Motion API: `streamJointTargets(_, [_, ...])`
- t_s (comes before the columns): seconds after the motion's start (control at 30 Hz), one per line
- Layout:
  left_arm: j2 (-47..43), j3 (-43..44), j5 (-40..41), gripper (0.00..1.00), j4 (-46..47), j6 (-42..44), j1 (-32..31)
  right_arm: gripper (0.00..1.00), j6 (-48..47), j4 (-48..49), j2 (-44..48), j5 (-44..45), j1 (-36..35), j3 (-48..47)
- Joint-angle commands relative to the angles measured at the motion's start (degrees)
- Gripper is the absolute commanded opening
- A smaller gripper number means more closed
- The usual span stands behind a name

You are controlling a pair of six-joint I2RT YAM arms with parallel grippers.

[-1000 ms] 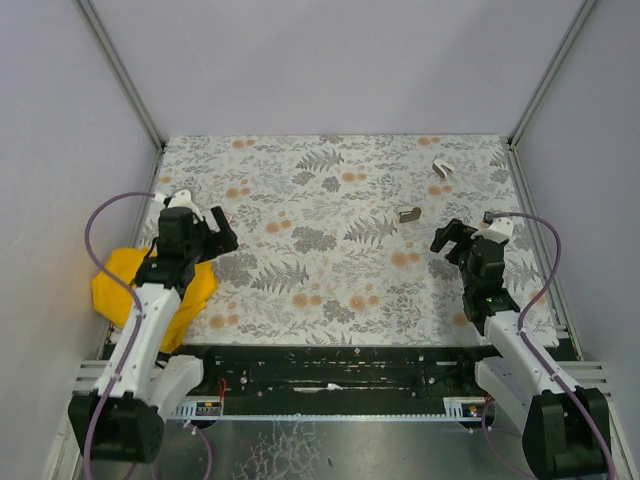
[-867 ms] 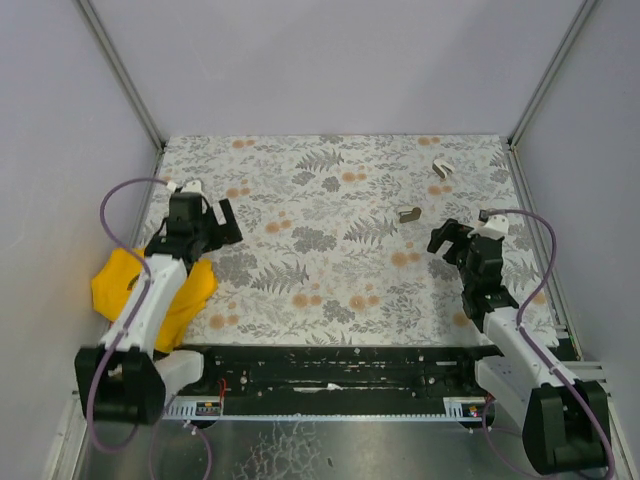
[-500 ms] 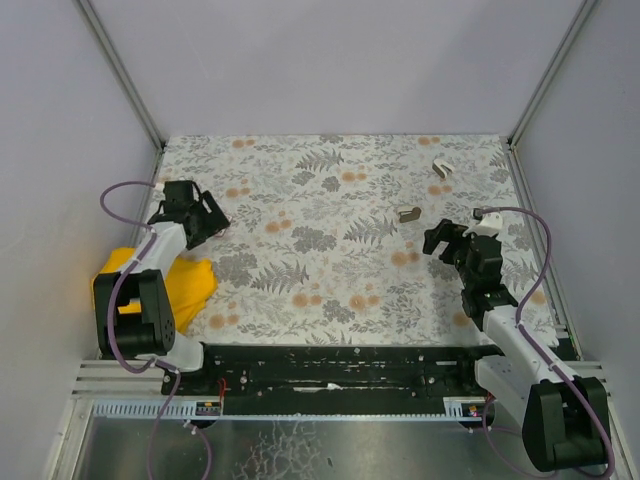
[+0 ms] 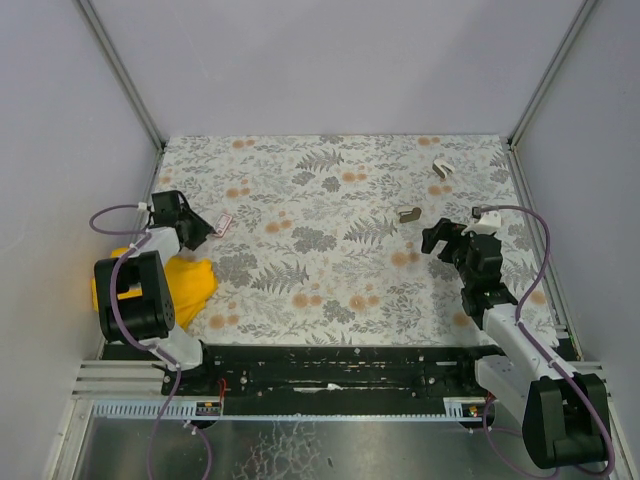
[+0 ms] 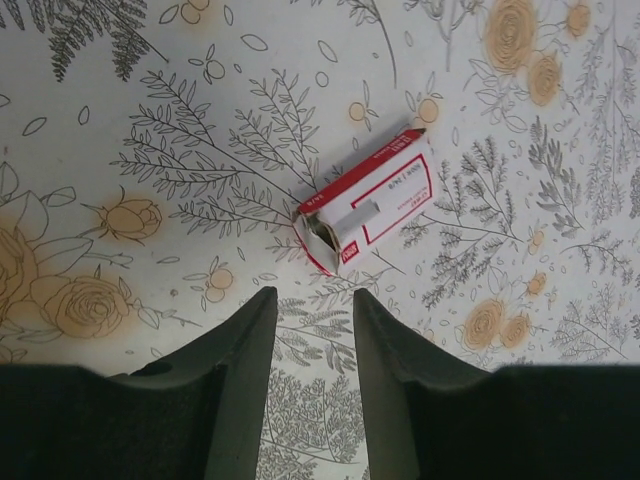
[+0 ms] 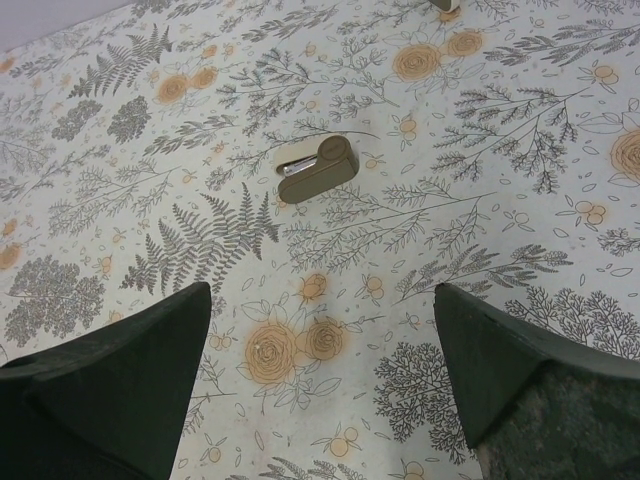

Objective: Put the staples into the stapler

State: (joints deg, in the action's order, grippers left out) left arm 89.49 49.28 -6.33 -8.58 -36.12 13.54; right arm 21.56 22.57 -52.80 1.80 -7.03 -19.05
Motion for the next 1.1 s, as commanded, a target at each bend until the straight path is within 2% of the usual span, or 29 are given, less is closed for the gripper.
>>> streamJointTargets(0.0, [3.6,-0.4,-5.2,0.35,6.7,-2.4,1.5,0.99,-0.7,2.8,0.4,-1.8,-0.2,-3.2])
streamJointTargets(0.13, [6.6,0.6,-6.8,0.41,8.0,-2.2,2.0,1.0,-0.9,2.8,0.2,-2.5,-0.3,-3.2])
streamJointTargets(0.47, [10.6,2.1,-7.9,0.42,8.6,-1.7,3.0,1.0,-1.2,3.5,-0.9,-4.2,-0.3,-3.5])
streamJointTargets(0.67, [12.7,3.5,-8.7,0.37,8.4,-0.8,3.3,1.0,-1.0,4.1,-1.8,-5.5,-0.3,-3.6])
streamJointTargets(0.77, [13.7,4.0,-9.1,0.3,8.1,-0.2,3.4,1.0,-1.3,4.1,-1.8,-6.2,-0.3,-3.8])
streamJointTargets(0.93, [15.0,4.4,-9.7,0.26,7.7,0.8,3.4,1.0,-1.0,4.7,-2.0,-7.0,-0.3,-3.7])
streamJointTargets(1.07, [16.0,5.3,-10.0,0.19,6.7,2.5,3.4,1.0,-0.6,4.8,-2.1,-7.7,-0.3,-3.4])
